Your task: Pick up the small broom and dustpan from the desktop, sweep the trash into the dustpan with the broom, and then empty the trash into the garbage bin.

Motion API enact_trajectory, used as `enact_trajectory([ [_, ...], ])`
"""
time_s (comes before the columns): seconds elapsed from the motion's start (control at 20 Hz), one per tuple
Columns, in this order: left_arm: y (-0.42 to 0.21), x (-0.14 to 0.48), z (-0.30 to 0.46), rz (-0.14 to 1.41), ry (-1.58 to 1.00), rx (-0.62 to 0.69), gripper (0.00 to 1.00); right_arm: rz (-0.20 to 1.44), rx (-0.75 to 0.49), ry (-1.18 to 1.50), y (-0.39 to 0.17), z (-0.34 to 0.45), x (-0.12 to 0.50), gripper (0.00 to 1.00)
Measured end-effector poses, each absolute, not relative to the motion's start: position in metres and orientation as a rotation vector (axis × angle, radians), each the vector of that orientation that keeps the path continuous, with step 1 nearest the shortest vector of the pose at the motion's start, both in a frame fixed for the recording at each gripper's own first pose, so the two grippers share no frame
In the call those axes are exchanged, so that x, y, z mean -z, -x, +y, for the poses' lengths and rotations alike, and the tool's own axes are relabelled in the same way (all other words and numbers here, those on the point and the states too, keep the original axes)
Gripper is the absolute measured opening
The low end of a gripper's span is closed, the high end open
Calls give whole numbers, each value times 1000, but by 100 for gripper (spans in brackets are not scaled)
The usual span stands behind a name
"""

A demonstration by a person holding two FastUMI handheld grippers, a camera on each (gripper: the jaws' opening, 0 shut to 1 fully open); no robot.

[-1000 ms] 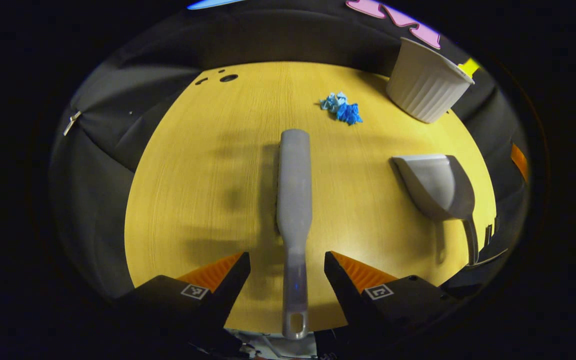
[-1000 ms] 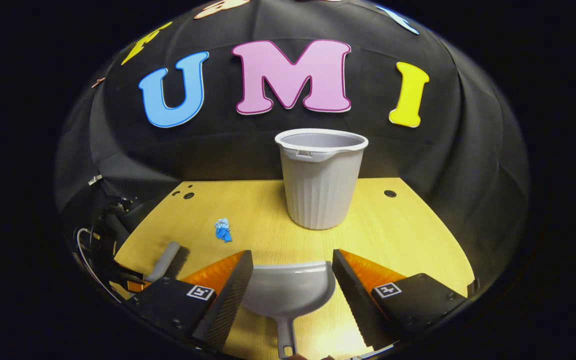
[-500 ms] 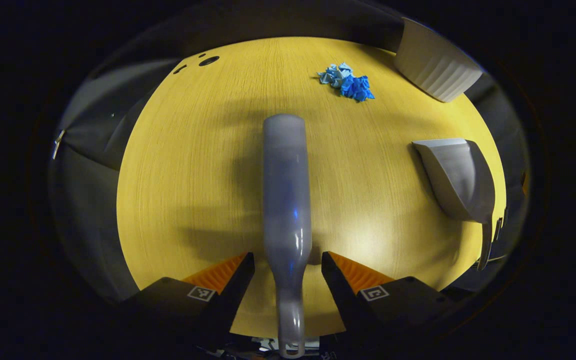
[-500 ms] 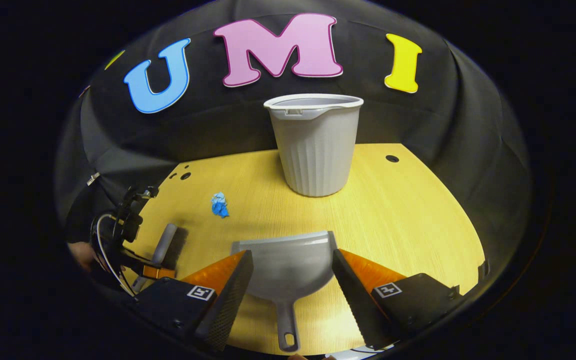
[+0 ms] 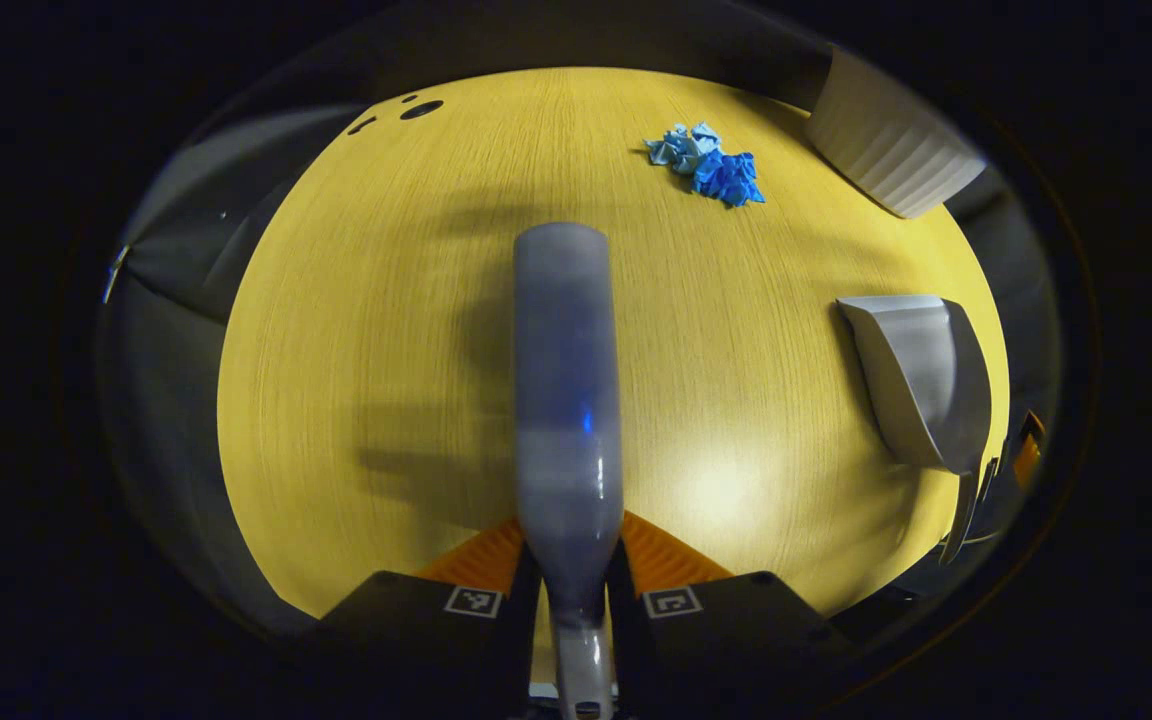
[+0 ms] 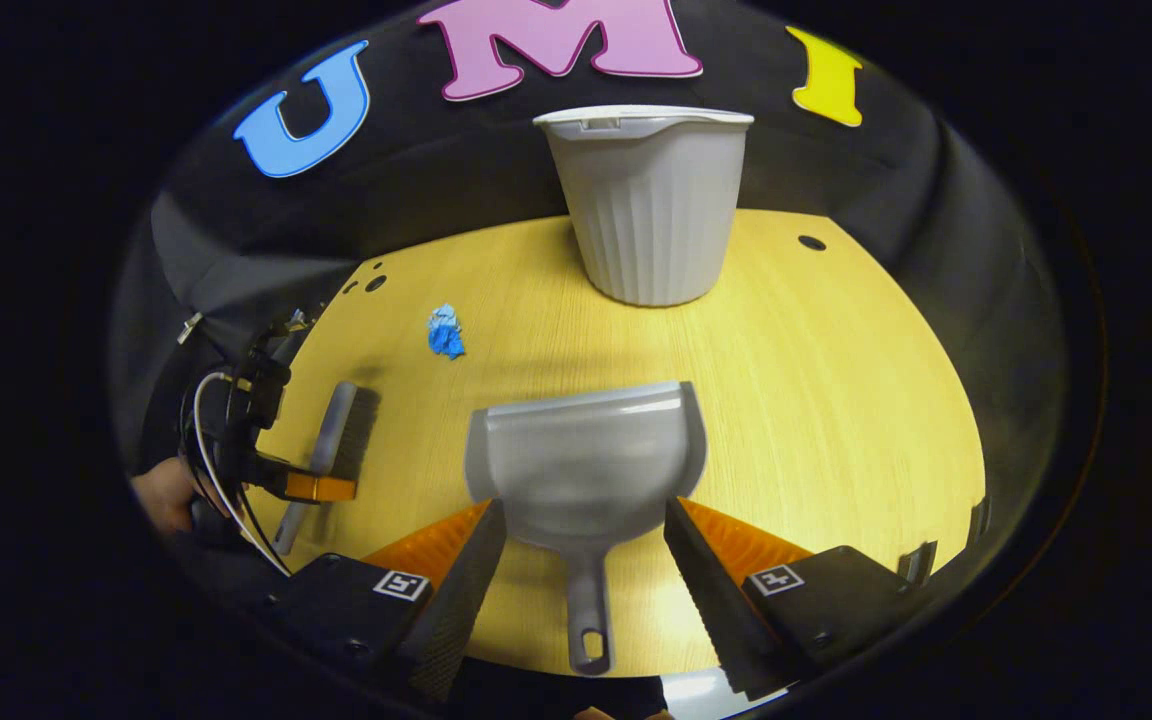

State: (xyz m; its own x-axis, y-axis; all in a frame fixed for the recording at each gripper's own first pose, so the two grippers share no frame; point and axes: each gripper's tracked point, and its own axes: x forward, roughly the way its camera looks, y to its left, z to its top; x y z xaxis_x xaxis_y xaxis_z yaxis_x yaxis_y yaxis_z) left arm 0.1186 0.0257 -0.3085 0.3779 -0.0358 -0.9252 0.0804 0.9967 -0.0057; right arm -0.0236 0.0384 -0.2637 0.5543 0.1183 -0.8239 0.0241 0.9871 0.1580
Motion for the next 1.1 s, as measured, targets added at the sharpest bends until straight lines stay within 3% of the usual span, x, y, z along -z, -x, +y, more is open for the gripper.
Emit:
enact_trajectory([
  [0.3,-119,308,29,1124,18,41,27,1155,-65,-187,44,48,274,99],
  [0.7,-121,295,24,1057,23,45,27,1310,-48,-78,64,43,324,99],
  [1.1,-148,252,44,1001,-69,41,27,1359,-68,-21,57,39,368,99],
])
